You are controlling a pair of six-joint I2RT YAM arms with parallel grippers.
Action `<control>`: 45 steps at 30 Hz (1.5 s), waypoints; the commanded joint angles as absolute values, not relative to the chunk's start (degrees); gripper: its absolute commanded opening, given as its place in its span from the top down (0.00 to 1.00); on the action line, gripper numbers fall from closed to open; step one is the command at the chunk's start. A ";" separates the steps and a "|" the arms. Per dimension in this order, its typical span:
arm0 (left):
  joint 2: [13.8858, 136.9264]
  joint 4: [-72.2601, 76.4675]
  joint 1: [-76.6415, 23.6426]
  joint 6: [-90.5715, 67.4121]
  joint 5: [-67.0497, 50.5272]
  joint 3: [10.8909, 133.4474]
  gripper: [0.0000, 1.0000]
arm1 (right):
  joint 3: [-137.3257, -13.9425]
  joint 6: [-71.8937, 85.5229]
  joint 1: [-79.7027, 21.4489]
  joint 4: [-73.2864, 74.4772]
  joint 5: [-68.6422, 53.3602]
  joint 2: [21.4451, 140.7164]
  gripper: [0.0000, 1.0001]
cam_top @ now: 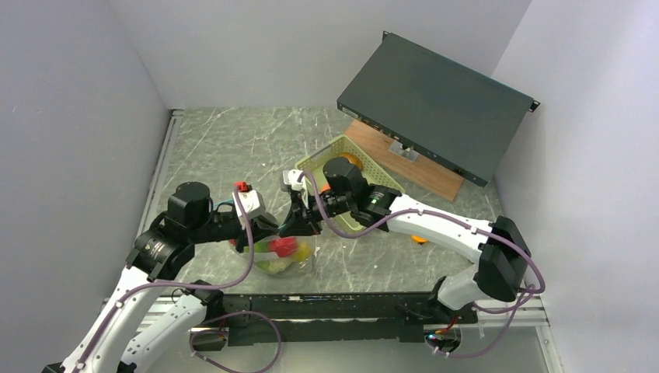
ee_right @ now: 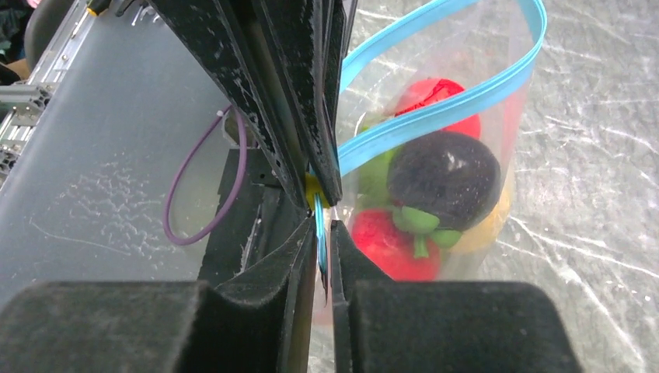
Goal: Place the food in the zip-top bag and seal the zipper
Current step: Zip the zipper food storage bag at the center of the board.
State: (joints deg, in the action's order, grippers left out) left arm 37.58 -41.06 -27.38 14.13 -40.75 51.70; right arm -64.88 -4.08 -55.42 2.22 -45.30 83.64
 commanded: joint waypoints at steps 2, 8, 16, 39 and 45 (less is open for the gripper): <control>36.70 -39.87 -27.48 14.11 -42.25 52.27 1.00 | -68.05 -8.50 -55.20 6.42 -45.52 83.65 0.81; 37.70 -40.37 -27.49 14.51 -42.52 53.01 1.00 | -68.96 -8.23 -55.28 6.55 -45.99 84.19 0.80; 38.72 -39.31 -27.46 13.36 -42.27 52.95 1.00 | -71.97 -7.69 -55.21 6.89 -44.71 86.22 1.00; 36.22 -54.01 -27.48 10.65 -12.56 59.78 1.00 | -45.23 4.68 -55.22 -10.83 -8.05 62.31 1.00; 34.94 -58.91 -27.51 8.76 -7.54 61.26 1.00 | -43.20 5.96 -55.19 -8.63 -2.53 60.35 1.00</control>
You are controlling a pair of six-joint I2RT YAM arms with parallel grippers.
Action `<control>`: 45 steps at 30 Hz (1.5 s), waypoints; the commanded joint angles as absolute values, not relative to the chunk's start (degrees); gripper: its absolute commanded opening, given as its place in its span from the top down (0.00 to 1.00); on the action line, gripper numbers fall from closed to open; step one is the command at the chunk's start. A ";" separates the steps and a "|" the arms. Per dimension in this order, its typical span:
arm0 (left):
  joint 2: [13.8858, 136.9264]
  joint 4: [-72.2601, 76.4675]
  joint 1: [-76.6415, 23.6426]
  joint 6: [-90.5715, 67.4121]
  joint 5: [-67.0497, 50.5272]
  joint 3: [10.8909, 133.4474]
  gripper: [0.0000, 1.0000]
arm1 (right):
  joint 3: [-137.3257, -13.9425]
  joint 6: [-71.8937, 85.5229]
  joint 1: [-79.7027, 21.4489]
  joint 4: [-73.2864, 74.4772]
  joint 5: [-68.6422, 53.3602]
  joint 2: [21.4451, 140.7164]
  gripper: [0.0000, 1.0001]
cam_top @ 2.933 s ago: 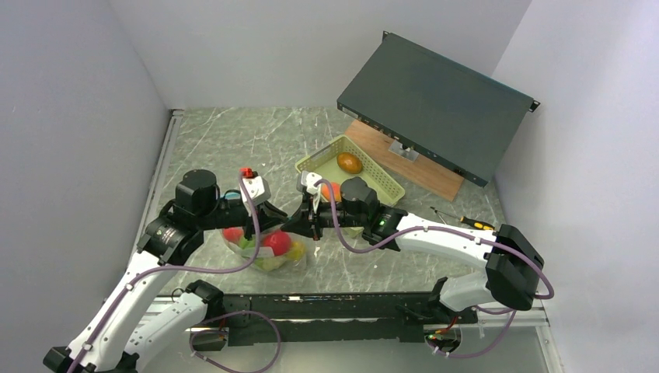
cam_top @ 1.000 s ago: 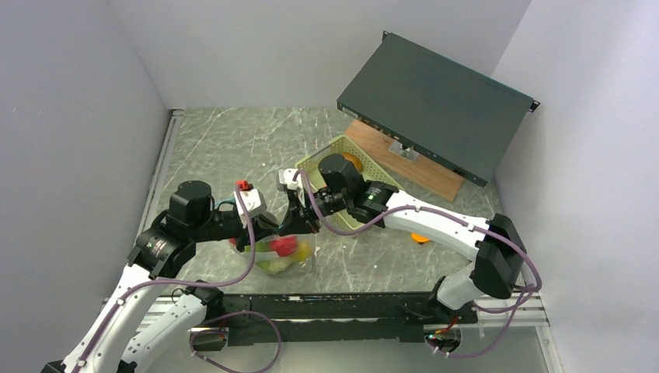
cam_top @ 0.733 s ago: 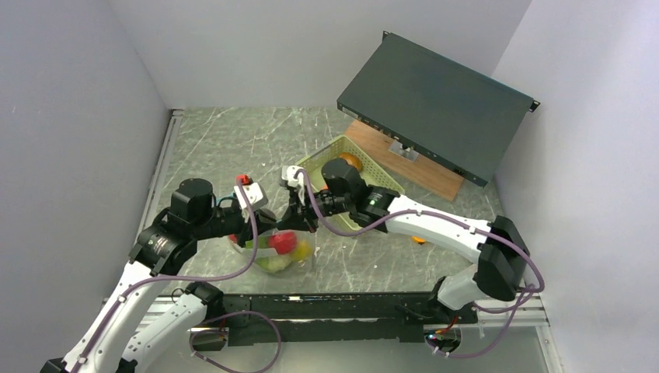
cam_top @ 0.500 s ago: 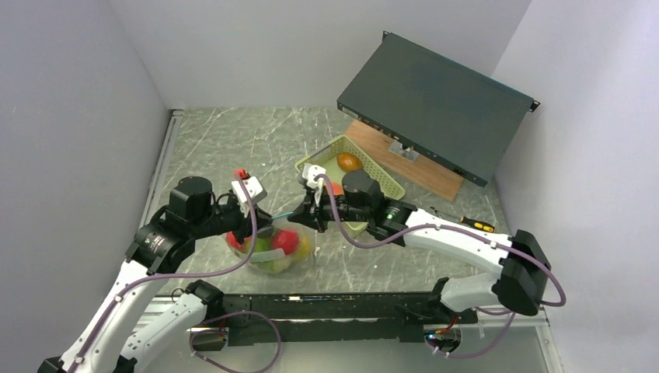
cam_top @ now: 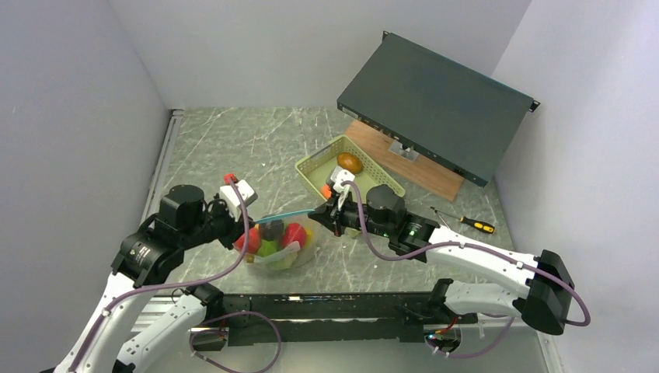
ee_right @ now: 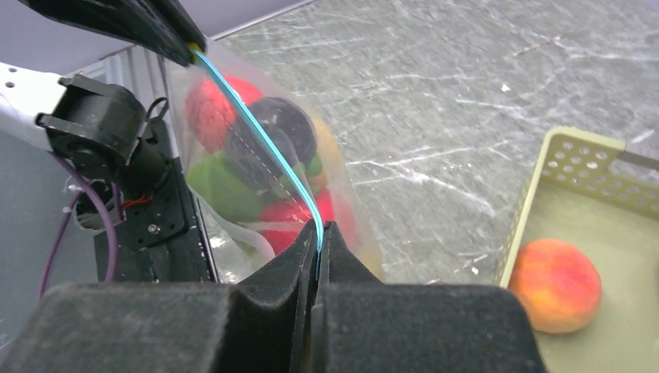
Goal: Place the food in the zip-top bag and seal the zipper
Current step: Zip the zipper food storage bag at the center of the board, then place the zipper food storage bag at the center of the board.
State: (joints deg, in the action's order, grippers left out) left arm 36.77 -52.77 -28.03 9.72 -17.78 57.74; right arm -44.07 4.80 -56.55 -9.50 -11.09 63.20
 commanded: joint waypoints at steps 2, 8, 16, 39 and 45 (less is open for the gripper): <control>34.54 -60.38 -27.51 7.37 -4.83 62.03 1.00 | -42.63 6.18 -55.20 -8.27 -0.42 59.74 1.00; 33.17 -62.25 -27.50 5.69 -0.21 64.20 1.00 | -43.14 5.91 -55.20 -7.30 2.06 60.64 1.00; 33.71 -64.42 -27.46 5.22 6.88 65.84 1.00 | -43.11 5.71 -55.02 -7.21 4.59 61.11 1.00; 33.41 -69.29 -27.43 3.12 15.26 74.10 0.11 | -58.42 7.84 -57.58 -13.89 -14.15 83.04 1.00; 30.86 -69.48 -27.51 -5.17 15.22 83.04 0.00 | -72.95 9.89 -60.15 -12.10 -10.36 96.59 1.00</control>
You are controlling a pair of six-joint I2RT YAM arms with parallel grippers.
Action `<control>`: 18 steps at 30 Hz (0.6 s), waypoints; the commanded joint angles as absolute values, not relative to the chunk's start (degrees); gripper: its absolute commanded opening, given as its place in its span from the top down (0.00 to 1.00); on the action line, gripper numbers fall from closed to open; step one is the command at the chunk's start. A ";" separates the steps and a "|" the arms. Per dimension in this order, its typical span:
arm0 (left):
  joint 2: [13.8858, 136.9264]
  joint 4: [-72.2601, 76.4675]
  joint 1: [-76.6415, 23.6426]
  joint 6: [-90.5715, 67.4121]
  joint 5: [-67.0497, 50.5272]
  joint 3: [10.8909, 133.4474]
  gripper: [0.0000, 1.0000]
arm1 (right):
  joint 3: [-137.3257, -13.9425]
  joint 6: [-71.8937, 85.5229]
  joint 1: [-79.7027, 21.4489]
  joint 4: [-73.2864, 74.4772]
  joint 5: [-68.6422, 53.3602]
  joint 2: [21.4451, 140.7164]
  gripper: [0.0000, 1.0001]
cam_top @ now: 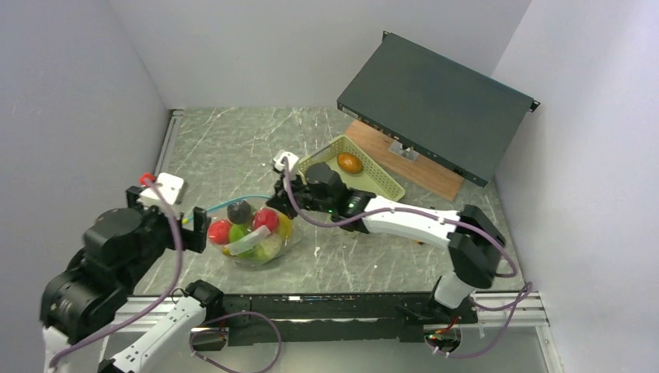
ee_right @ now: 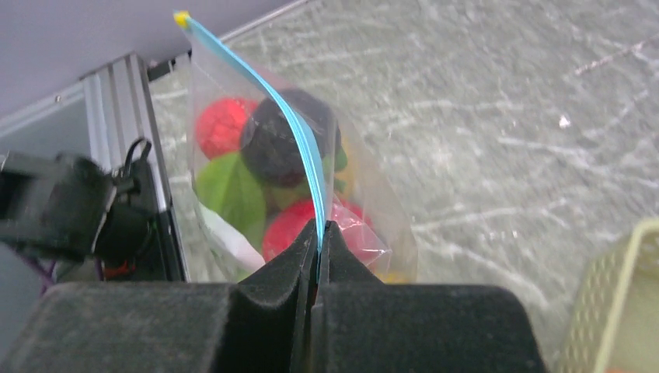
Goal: Place the food in the zip-top bag and seal the zipper
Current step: Place the zipper food storage bag at the center of the board.
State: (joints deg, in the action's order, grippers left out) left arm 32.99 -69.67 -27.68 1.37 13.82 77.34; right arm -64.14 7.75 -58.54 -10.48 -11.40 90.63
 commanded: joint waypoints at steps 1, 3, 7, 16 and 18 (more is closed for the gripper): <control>30.26 -69.50 -27.45 -6.51 15.44 84.60 0.00 | -75.89 10.16 -60.69 -10.95 -9.29 98.91 1.00; 29.30 -69.95 -27.51 -9.15 16.25 87.50 0.00 | -81.51 11.19 -61.65 -9.05 -6.04 103.32 1.00; 27.70 -70.87 -27.48 -12.79 16.86 92.89 0.00 | -93.89 15.63 -62.12 -3.08 1.21 112.82 1.00; 25.36 -71.96 -27.49 -15.69 19.43 94.63 0.00 | -112.10 19.69 -61.75 4.53 13.03 128.54 1.00; 25.23 -72.38 -27.51 -16.11 19.75 94.49 0.00 | -115.27 19.67 -61.51 5.29 15.12 131.20 1.00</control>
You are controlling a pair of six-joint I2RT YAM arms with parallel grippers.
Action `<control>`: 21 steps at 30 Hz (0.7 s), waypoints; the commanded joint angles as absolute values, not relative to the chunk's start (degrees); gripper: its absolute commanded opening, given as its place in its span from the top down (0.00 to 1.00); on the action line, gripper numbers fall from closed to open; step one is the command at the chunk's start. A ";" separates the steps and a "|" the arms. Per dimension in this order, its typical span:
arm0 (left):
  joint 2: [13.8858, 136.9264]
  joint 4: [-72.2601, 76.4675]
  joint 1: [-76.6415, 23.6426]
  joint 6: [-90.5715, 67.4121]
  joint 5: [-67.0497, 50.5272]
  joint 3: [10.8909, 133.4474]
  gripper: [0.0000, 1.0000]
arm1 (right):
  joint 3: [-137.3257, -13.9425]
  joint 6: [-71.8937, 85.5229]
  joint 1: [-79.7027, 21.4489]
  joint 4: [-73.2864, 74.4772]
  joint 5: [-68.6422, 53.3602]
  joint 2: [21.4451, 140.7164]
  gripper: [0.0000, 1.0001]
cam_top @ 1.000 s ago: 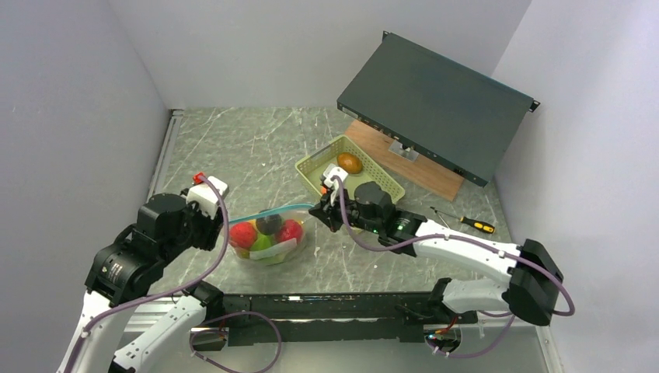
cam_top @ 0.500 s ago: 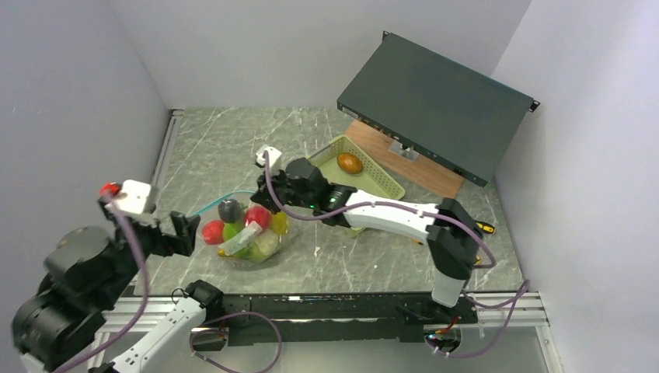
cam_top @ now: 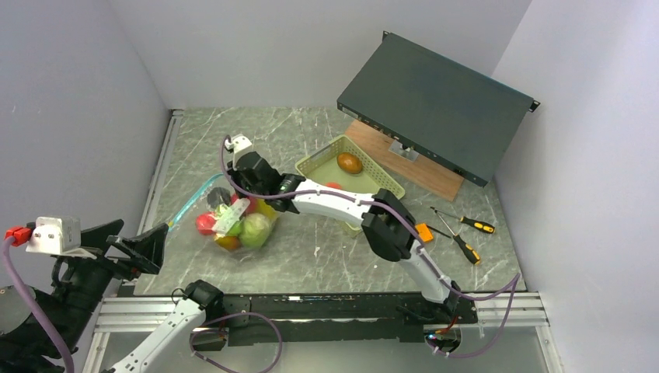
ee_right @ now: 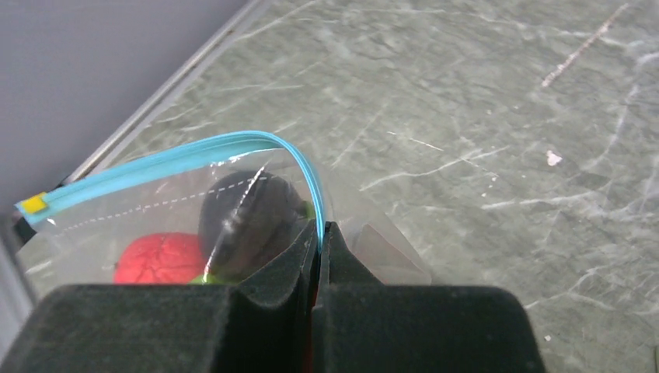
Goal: Place the food in the zip-top bag and seal the zipper
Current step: Place the zipper food storage bag at the center of the board.
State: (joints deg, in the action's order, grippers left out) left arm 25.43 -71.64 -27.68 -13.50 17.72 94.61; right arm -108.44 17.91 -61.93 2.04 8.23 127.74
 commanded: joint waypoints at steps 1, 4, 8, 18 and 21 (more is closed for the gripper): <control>25.27 -72.67 -27.44 -16.27 19.82 94.53 0.00 | -116.38 19.44 -61.37 5.13 15.94 132.24 1.00; 25.30 -73.95 -27.51 -16.92 20.31 94.91 0.00 | -121.27 18.13 -60.72 6.07 17.65 135.88 1.00; 24.50 -74.86 -27.46 -17.27 22.66 94.47 0.00 | -124.05 16.12 -59.93 5.97 19.09 138.89 1.00; 24.65 -74.45 -27.50 -18.00 22.69 93.07 0.00 | -124.42 13.87 -58.13 9.22 23.99 139.14 0.94; 24.46 -73.97 -27.47 -18.28 22.40 92.21 0.00 | -122.85 10.79 -58.33 10.93 23.21 135.52 0.68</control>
State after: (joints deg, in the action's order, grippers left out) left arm 24.88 -75.29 -27.68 -17.08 22.39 93.06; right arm -121.19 15.03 -58.54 9.02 21.34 139.81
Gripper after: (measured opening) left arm 0.996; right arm 0.180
